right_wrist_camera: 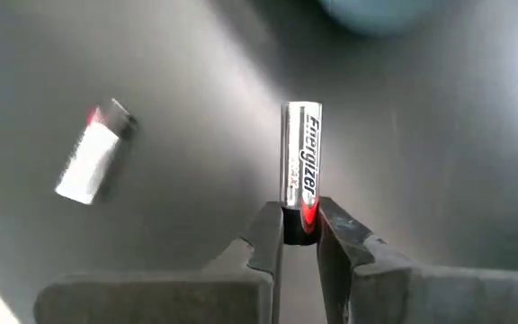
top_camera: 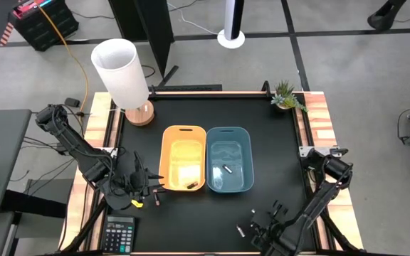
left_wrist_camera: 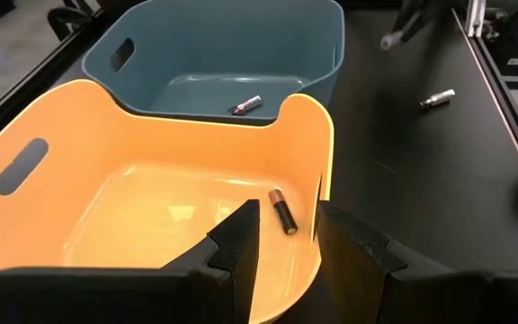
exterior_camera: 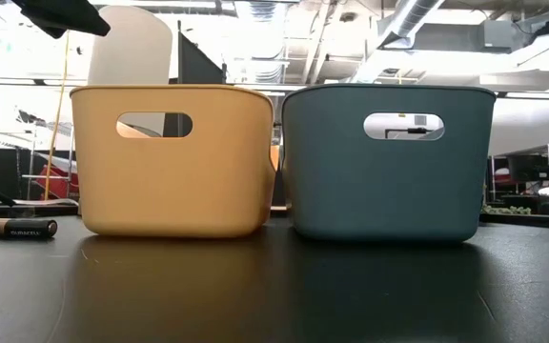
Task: Sort batteries
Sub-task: Put the right silver battery into the blue bin, then put the silver battery into the blue bin
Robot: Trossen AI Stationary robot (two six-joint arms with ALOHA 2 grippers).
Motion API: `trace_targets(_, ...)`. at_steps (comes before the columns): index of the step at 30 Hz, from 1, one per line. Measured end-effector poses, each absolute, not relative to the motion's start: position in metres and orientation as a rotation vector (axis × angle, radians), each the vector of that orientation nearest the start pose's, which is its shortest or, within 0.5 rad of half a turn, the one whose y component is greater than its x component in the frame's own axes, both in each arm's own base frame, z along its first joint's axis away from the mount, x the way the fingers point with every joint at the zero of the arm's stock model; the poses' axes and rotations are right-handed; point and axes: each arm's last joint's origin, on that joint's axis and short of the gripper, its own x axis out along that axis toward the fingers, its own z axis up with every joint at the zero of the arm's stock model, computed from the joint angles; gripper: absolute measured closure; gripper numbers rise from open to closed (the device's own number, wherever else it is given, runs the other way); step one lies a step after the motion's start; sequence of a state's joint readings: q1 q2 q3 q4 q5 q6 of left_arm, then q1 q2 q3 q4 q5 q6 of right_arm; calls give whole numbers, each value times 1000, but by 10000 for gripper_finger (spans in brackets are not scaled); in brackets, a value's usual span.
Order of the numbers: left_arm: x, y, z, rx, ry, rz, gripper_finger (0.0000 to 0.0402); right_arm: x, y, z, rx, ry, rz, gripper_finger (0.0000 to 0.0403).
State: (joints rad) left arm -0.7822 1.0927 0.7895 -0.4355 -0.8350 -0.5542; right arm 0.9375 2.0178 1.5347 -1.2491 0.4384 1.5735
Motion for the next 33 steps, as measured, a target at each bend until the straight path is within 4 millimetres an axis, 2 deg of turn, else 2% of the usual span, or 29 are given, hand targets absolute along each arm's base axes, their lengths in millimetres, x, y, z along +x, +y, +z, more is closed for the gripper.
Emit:
trace_targets(4,167,-136,263,-13,471,186,294,236,283,240,81,955,-655,345)
trace_targets(7,168,-136,264,-12,467,183,294,261,259,272,-24,894,-684,344)
trace_targets(11,168,-136,264,-11,467,183,294,301,208,282,-104,991,-706,321)
trace_targets(14,168,-137,264,-12,470,178,294,319,174,283,-131,1070,-745,269)
trace_targets(16,168,-137,263,-15,480,163,294,325,161,284,-123,1112,-744,223)
trace_targets(18,167,-137,263,-17,489,151,294,327,158,284,-132,1130,-725,173)
trace_targets(21,167,-137,263,-9,496,144,294,325,170,285,-124,1111,-673,119)
trace_targets(23,167,-137,263,-8,496,144,294,318,190,286,-112,1069,-606,101)
trace_targets(28,167,-137,263,3,498,141,294,294,249,280,-21,965,-439,94)
trace_targets(33,167,-137,263,15,498,138,294,278,280,257,105,899,-385,97)
